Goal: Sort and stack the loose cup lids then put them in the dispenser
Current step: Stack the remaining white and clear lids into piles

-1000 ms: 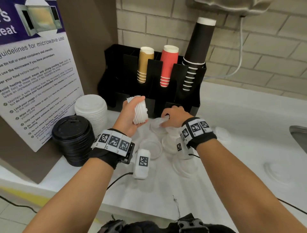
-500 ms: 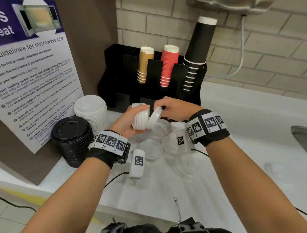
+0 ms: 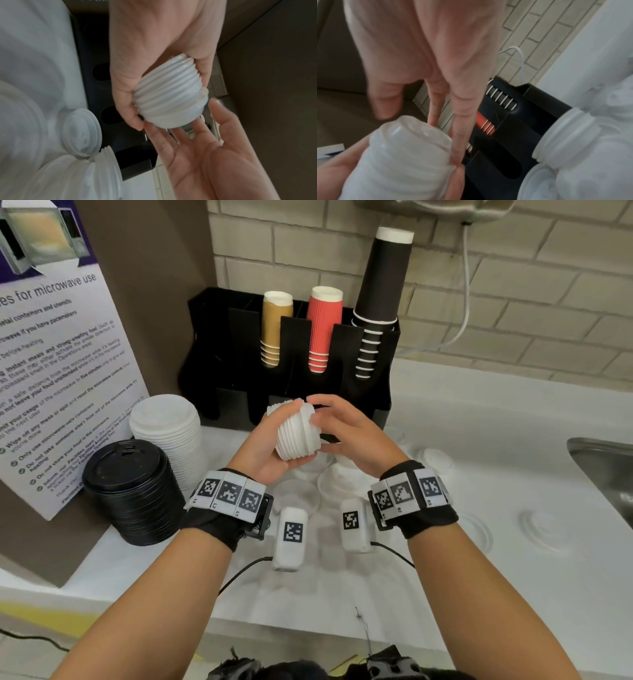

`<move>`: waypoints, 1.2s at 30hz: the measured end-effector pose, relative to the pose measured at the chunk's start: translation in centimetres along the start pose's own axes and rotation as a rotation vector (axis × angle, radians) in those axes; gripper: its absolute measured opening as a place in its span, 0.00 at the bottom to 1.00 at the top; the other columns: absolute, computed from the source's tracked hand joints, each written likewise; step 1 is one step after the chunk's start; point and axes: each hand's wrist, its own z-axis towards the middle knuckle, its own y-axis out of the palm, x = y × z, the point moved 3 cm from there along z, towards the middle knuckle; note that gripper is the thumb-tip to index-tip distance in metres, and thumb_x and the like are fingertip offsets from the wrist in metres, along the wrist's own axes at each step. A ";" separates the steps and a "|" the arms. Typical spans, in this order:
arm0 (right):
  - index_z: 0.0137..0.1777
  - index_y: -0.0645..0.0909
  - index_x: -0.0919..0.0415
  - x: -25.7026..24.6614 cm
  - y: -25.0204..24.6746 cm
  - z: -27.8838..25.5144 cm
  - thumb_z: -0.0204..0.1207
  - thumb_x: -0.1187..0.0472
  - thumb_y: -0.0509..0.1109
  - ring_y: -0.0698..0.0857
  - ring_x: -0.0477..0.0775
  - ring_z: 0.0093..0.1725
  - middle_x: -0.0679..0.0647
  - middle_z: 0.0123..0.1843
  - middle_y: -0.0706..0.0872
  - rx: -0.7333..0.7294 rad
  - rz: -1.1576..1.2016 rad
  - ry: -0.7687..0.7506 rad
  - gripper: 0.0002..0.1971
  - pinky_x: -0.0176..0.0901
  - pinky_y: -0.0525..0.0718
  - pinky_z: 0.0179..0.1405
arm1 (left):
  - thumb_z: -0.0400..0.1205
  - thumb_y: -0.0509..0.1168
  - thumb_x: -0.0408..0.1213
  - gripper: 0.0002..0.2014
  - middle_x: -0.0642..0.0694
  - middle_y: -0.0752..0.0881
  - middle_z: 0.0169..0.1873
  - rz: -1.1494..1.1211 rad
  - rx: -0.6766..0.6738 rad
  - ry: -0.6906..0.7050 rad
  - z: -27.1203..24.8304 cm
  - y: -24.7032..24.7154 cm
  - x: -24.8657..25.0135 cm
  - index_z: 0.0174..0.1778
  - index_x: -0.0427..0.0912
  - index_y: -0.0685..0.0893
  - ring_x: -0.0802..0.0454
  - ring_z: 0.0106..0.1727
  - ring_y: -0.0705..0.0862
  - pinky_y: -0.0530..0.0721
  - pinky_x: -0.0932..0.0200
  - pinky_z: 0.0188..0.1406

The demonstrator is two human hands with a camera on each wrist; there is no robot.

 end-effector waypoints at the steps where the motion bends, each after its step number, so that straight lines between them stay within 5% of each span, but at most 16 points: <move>1: 0.71 0.75 0.49 -0.1 -0.1 -0.3 0.81 0.55 0.66 0.84 0.50 0.62 0.53 0.63 0.83 -0.011 -0.041 -0.019 0.18 0.50 0.86 0.61 | 0.76 0.71 0.49 0.26 0.41 0.86 0.59 0.013 -0.011 -0.007 0.0 0.1 0.0 0.69 0.47 0.78 0.42 0.57 0.87 0.88 0.42 0.53; 5: 0.71 0.75 0.48 -0.6 -0.6 -1.1 0.80 0.55 0.68 0.84 0.51 0.62 0.53 0.63 0.83 -0.025 -0.111 -0.061 0.19 0.52 0.87 0.59 | 0.77 0.69 0.50 0.15 0.46 0.91 0.48 0.032 -0.047 -0.034 -0.5 0.6 -0.3 0.58 0.51 0.84 0.45 0.51 0.90 0.89 0.45 0.49; 10: 0.71 0.76 0.53 -0.7 -0.6 -1.7 0.78 0.58 0.71 0.85 0.54 0.59 0.56 0.61 0.82 0.042 -0.138 -0.120 0.21 0.53 0.88 0.55 | 0.76 0.69 0.54 0.32 0.38 0.84 0.66 0.050 -0.040 -0.012 -0.8 1.9 -0.5 0.75 0.47 0.74 0.39 0.66 0.84 0.85 0.43 0.58; 15: 0.69 0.76 0.55 -0.8 -0.9 -1.9 0.77 0.58 0.72 0.85 0.54 0.59 0.54 0.60 0.82 0.060 -0.126 -0.135 0.21 0.50 0.89 0.53 | 0.78 0.69 0.49 0.30 0.36 0.82 0.68 0.011 -0.057 -0.010 -0.8 2.2 -0.6 0.76 0.45 0.72 0.38 0.67 0.83 0.86 0.42 0.58; 20: 0.66 0.76 0.55 -1.1 -1.2 -1.0 0.79 0.56 0.70 0.84 0.44 0.55 0.48 0.59 0.82 0.012 -0.218 -0.146 0.17 0.36 0.86 0.47 | 0.75 0.71 0.41 0.32 0.37 0.83 0.61 -0.023 -0.077 0.004 -0.9 2.0 -0.1 0.76 0.43 0.72 0.42 0.57 0.86 0.90 0.48 0.43; 23: 0.64 0.78 0.51 -0.9 -3.4 0.0 0.84 0.53 0.62 0.81 0.37 0.54 0.44 0.59 0.83 0.058 -0.395 -0.097 0.11 0.30 0.79 0.50 | 0.77 0.71 0.41 0.29 0.41 0.81 0.55 -0.041 0.008 0.019 -0.6 1.2 0.0 0.74 0.44 0.72 0.46 0.51 0.84 0.89 0.50 0.38; 26: 0.63 0.81 0.57 0.5 -6.5 1.0 0.79 0.59 0.69 0.79 0.50 0.57 0.59 0.64 0.80 0.014 -0.867 0.059 0.13 0.40 0.77 0.60 | 0.79 0.71 0.41 0.20 0.43 0.82 0.50 -0.079 0.056 0.023 -0.3 0.3 0.2 0.65 0.47 0.76 0.47 0.48 0.84 0.89 0.50 0.36; 29: 0.67 0.79 0.55 2.8 -7.2 1.3 0.74 0.58 0.75 0.74 0.61 0.66 0.61 0.68 0.72 -0.184 -1.309 0.281 0.21 0.46 0.75 0.67 | 0.78 0.72 0.41 0.17 0.43 0.82 0.49 -0.096 0.076 0.031 -0.3 -0.3 0.3 0.61 0.49 0.77 0.46 0.49 0.84 0.89 0.49 0.37; 36: 0.59 0.84 0.63 3.3 -7.3 1.1 0.78 0.59 0.71 0.78 0.54 0.56 0.58 0.59 0.79 -0.162 -1.234 0.149 0.12 0.34 0.69 0.52 | 0.77 0.72 0.42 0.16 0.44 0.83 0.49 -0.086 0.075 0.040 -0.2 -1.0 0.4 0.60 0.49 0.79 0.46 0.49 0.84 0.89 0.49 0.38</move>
